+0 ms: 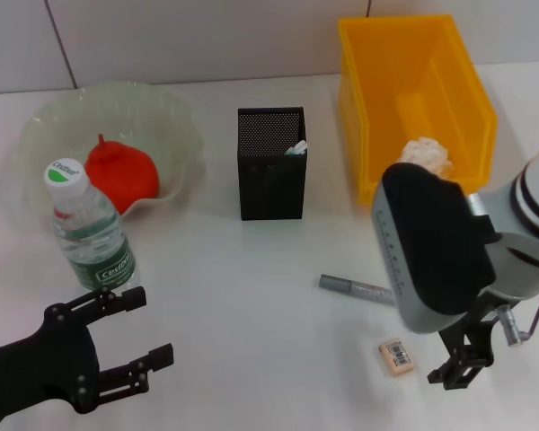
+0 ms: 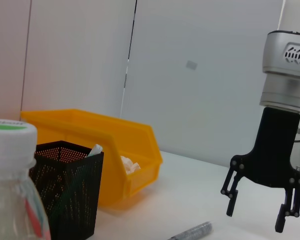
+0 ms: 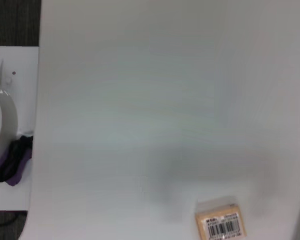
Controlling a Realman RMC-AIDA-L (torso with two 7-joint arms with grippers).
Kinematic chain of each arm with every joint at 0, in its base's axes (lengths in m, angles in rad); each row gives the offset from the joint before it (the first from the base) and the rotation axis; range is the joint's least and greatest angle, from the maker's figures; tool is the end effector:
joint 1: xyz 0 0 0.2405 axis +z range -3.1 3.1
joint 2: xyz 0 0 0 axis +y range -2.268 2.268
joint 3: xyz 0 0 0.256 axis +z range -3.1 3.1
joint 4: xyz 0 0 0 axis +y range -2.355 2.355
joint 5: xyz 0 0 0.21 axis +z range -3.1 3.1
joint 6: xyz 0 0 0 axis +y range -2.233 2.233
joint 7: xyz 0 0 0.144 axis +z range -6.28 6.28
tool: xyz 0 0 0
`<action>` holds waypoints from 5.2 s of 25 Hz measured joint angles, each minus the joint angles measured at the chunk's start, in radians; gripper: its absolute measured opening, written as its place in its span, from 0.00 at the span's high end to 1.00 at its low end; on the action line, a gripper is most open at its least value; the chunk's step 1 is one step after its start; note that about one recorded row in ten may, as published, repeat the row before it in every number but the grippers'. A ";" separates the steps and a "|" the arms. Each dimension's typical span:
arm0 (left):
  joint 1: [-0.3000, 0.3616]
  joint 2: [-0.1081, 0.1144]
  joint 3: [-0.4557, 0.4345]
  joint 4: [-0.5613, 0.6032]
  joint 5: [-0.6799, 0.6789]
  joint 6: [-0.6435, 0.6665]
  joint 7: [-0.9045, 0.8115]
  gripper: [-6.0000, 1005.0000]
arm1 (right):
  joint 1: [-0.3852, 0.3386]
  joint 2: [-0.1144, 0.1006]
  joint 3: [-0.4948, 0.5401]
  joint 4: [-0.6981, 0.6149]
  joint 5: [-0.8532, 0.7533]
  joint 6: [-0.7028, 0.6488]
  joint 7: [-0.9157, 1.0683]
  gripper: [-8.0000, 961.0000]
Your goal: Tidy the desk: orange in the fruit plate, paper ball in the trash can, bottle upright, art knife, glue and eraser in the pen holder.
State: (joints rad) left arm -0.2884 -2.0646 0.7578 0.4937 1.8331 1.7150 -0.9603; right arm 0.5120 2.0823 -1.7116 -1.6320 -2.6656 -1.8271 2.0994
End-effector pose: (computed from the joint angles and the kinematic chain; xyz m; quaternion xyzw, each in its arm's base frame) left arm -0.3079 0.2366 -0.0149 -0.9266 -0.1532 -0.3141 0.1386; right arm 0.1594 0.2846 -0.0173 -0.9446 -0.0270 -0.3269 0.0158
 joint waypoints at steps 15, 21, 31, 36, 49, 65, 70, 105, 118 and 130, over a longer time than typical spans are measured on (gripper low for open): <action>0.000 0.001 0.000 0.003 0.000 0.000 -0.001 0.20 | 0.061 0.001 -0.070 0.120 0.002 0.080 -0.002 0.22; 0.003 0.002 0.000 0.005 0.000 0.000 -0.002 0.20 | 0.069 0.003 -0.103 0.147 0.005 0.104 -0.002 0.22; 0.003 0.002 0.000 0.008 0.000 0.000 -0.011 0.20 | 0.087 0.004 -0.121 0.209 0.010 0.145 -0.002 0.22; 0.003 0.001 0.000 0.008 0.000 0.000 -0.011 0.20 | 0.091 0.005 -0.134 0.222 0.012 0.153 0.001 0.22; 0.004 0.001 0.000 0.008 0.000 0.000 -0.011 0.20 | 0.114 0.005 -0.140 0.252 0.014 0.154 0.023 0.38; 0.005 0.001 0.000 0.008 0.000 0.000 -0.011 0.20 | 0.119 0.006 -0.146 0.274 0.013 0.176 0.045 0.53; 0.003 0.001 0.000 0.008 0.000 0.000 -0.011 0.20 | 0.114 0.006 -0.118 0.242 0.033 0.170 0.056 0.57; -0.008 0.002 0.000 0.009 0.002 0.011 -0.001 0.20 | 0.398 0.004 0.214 0.402 -0.060 0.553 0.346 0.55; -0.006 0.002 0.000 0.013 0.001 0.021 -0.002 0.20 | 0.384 0.005 0.214 0.314 -0.047 0.502 0.413 0.36; -0.003 0.003 0.000 0.028 0.005 0.040 -0.003 0.20 | 0.252 0.003 0.322 -0.032 -0.021 -0.002 0.579 0.16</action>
State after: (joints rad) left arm -0.2915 -2.0619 0.7578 0.5216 1.8382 1.7549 -0.9637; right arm 0.7642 2.0851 -1.3900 -1.6640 -2.6869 -1.8291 2.6780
